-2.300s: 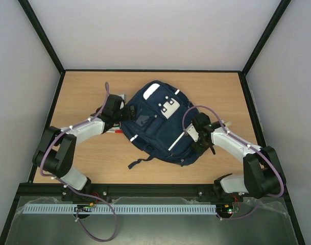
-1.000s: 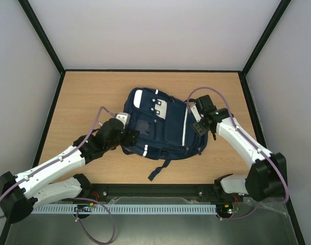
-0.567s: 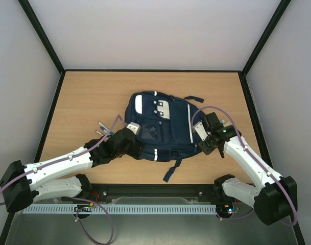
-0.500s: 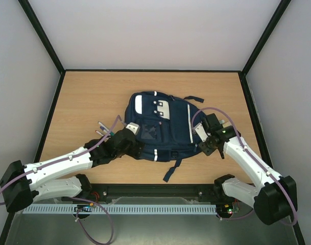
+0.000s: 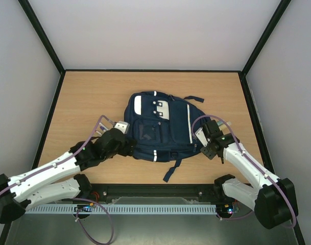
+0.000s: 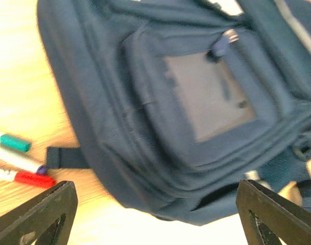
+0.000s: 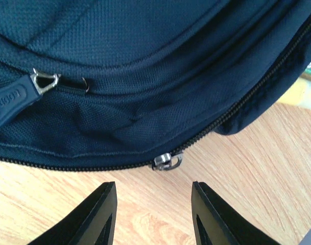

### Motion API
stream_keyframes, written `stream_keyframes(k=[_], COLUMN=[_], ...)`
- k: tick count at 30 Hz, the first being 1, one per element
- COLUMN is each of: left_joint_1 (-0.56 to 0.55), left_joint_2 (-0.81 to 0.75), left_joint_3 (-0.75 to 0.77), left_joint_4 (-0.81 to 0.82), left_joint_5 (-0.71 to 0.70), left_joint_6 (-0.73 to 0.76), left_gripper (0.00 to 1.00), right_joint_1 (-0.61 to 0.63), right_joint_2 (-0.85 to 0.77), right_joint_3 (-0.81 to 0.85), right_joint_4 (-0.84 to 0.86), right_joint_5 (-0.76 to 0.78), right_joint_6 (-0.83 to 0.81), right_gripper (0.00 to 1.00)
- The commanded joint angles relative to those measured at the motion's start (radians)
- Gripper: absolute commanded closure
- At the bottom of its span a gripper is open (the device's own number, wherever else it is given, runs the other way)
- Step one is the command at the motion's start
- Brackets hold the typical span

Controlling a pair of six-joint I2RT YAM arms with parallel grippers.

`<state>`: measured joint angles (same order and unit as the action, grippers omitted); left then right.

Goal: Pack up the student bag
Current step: Adjust the student bag at the center of the board.

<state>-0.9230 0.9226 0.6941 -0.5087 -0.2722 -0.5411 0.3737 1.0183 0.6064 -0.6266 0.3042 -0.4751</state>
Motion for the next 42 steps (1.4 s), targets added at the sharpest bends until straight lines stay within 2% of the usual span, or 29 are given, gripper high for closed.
stream_keyframes(k=[1,4,12,17,23,27,29,35,39,42], left_joint_1=[-0.056,-0.099,-0.278,-0.308,-0.308,-0.306,-0.301,-0.236,-0.163,-0.125], left_joint_2=[-0.065,-0.046,0.113,0.231,0.433,0.510,0.533,0.532,0.499,0.447], left_joint_3=[0.004,-0.015,0.007,0.010,0.043,0.054,0.058,0.002,-0.053,-0.088], left_joint_4=[0.106,0.198,0.343,0.466,0.572,0.601,0.590,0.555,0.504,0.510], left_joint_5=[0.068,0.154,0.116,0.149,0.197,0.198,0.189,0.163,0.102,0.124], left_joint_6=[0.067,0.102,0.178,0.198,0.224,0.236,0.235,0.211,0.204,0.224], left_gripper=[0.14,0.17,0.20,0.20,0.20,0.20,0.20,0.20,0.20,0.20], right_joint_1=[-0.014,-0.032,-0.110,-0.129,-0.130,-0.130,-0.130,-0.129,-0.127,-0.127], right_joint_2=[-0.014,-0.003,0.050,0.063,0.105,0.091,0.067,-0.037,-0.087,-0.075], right_joint_3=[-0.025,-0.030,-0.032,-0.055,-0.071,-0.065,-0.055,-0.014,0.010,0.021], right_joint_4=[0.064,0.096,0.137,0.160,0.191,0.172,0.134,-0.031,-0.107,-0.148], right_joint_5=[-0.020,-0.045,-0.130,-0.196,-0.287,-0.341,-0.373,-0.437,-0.462,-0.468], right_joint_6=[-0.071,-0.093,-0.150,-0.181,-0.184,-0.179,-0.171,-0.167,-0.174,-0.205], right_gripper=[0.59,0.61,0.65,0.68,0.76,0.89,0.92,0.99,0.99,0.99])
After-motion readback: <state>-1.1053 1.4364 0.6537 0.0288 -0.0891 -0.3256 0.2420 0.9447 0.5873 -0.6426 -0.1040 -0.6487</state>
